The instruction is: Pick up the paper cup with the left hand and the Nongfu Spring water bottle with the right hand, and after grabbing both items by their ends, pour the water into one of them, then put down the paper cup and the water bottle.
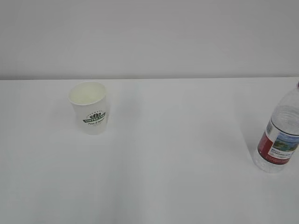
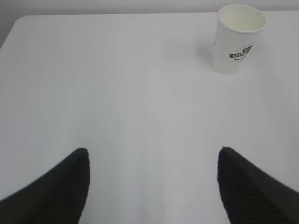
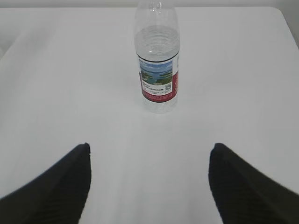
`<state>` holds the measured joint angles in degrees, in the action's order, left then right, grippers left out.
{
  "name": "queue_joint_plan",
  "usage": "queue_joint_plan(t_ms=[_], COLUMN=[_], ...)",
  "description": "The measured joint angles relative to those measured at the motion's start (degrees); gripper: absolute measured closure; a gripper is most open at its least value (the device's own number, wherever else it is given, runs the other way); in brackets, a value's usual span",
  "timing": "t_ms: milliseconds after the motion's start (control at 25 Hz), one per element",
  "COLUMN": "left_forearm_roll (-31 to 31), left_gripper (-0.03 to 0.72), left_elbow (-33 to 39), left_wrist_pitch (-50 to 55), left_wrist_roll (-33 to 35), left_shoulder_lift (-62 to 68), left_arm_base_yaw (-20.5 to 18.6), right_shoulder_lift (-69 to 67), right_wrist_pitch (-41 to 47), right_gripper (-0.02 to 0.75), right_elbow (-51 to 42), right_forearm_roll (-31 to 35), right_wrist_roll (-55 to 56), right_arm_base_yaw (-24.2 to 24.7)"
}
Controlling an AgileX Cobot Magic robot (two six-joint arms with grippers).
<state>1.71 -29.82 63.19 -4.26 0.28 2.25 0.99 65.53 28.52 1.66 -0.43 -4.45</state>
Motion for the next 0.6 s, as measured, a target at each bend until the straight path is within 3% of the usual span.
queue_joint_plan(t_ms=[600], left_forearm_roll=[0.00], left_gripper=[0.086], left_elbow=[0.00], left_wrist_pitch=[0.00], left_wrist_roll=[0.00], left_shoulder_lift=[0.00], left_arm_base_yaw=[0.00], right_shoulder_lift=[0.00], right_wrist_pitch=[0.00], right_gripper=[0.147], right_elbow=[0.00], right_forearm_roll=[0.00], right_wrist_roll=[0.00], right_arm_base_yaw=[0.00])
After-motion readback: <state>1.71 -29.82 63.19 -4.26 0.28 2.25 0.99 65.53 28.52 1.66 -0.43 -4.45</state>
